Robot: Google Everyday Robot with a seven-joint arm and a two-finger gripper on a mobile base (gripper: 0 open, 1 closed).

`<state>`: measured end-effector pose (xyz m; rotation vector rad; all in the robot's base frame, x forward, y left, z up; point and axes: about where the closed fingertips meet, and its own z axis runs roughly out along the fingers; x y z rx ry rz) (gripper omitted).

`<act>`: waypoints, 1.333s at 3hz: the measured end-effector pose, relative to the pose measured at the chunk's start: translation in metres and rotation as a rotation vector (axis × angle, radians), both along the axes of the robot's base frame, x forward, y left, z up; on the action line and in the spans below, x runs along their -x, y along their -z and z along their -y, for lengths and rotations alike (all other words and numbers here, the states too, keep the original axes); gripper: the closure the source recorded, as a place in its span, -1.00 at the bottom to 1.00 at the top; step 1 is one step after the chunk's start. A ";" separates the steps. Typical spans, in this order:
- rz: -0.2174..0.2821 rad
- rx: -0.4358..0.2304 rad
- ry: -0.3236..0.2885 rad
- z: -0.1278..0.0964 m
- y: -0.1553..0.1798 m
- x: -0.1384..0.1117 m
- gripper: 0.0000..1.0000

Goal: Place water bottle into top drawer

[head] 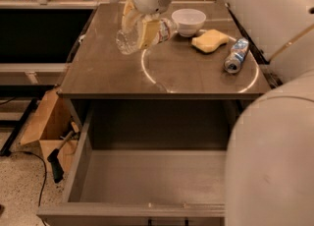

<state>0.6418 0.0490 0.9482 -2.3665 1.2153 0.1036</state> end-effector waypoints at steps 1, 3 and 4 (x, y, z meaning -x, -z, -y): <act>0.011 -0.034 -0.036 0.008 -0.012 0.031 1.00; -0.025 -0.081 0.016 0.035 0.001 0.103 1.00; -0.041 -0.082 0.048 0.045 0.010 0.128 1.00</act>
Offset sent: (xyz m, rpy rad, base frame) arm -0.1066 -0.0448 -0.0028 0.0943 0.0356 -0.0188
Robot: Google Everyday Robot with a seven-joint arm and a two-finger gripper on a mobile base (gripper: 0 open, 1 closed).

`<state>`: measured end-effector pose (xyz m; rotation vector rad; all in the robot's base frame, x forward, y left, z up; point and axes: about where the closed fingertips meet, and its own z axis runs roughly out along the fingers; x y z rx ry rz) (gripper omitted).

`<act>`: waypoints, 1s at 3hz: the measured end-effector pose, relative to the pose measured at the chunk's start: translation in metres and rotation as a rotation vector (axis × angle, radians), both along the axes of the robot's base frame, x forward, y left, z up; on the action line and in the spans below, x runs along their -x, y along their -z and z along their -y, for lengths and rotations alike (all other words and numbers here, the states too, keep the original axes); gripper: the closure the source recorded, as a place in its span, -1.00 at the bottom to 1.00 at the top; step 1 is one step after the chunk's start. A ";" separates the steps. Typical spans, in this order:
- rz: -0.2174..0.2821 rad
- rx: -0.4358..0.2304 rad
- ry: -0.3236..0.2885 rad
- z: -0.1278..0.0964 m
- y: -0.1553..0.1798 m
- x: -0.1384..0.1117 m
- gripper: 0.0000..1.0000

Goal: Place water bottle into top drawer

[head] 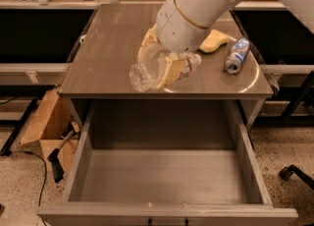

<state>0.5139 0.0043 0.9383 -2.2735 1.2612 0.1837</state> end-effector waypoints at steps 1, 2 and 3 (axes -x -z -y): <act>-0.018 -0.009 0.028 0.006 0.009 0.021 1.00; -0.041 -0.022 0.069 0.008 0.018 0.042 1.00; -0.066 -0.034 0.112 0.010 0.031 0.061 1.00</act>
Offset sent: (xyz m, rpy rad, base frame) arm -0.0662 -0.0139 -0.0321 0.0379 0.0769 -0.1273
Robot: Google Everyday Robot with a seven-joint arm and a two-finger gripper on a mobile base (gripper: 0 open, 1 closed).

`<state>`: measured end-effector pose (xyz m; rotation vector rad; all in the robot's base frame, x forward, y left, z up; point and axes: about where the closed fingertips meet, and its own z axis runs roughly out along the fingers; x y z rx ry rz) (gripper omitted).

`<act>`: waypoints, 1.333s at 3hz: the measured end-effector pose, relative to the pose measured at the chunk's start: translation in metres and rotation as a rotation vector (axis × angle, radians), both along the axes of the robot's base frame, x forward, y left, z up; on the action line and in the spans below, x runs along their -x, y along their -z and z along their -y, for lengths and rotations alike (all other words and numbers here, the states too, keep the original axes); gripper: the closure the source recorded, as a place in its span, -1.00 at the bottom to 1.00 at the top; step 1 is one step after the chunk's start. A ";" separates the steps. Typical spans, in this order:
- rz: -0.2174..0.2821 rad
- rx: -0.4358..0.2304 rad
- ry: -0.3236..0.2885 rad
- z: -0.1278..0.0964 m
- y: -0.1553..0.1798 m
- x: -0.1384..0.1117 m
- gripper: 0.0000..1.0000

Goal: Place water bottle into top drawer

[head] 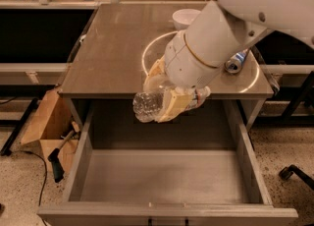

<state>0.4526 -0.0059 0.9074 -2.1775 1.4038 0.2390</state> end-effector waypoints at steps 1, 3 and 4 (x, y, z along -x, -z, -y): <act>0.011 0.013 -0.005 -0.001 -0.003 0.012 1.00; 0.053 0.036 0.079 0.014 0.022 0.068 1.00; 0.042 0.028 0.121 0.023 0.061 0.079 1.00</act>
Offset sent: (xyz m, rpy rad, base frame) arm -0.0962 -0.0290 -0.0184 -0.0574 -0.0681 -0.1189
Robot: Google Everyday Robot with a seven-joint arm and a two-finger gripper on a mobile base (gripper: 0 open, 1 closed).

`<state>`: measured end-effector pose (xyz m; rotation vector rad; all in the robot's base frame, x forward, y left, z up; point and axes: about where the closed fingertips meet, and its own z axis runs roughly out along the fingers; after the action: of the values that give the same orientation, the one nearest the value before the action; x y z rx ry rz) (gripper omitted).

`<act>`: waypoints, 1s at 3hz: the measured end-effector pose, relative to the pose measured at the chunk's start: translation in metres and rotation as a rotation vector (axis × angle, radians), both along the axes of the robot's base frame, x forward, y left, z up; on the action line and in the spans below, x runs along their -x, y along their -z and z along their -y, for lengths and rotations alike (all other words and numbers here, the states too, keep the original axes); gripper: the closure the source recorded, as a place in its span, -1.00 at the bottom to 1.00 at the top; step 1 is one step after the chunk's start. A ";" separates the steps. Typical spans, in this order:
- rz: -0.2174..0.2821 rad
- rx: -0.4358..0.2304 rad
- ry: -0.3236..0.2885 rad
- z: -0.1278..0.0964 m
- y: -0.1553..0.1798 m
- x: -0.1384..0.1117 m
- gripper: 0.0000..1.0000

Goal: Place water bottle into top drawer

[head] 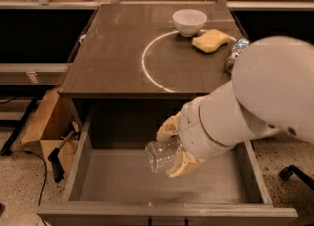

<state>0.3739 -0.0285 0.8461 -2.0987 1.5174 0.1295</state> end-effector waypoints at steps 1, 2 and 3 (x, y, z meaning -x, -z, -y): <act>-0.016 -0.020 0.041 0.006 0.038 0.000 1.00; -0.035 -0.029 0.063 0.008 0.067 -0.005 1.00; -0.068 -0.032 0.089 0.012 0.094 -0.010 1.00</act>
Offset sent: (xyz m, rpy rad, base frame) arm 0.0155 -0.0121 -0.1061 0.0334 0.0687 -0.0935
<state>0.3841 -0.0408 0.7517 -2.0172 1.6347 0.1932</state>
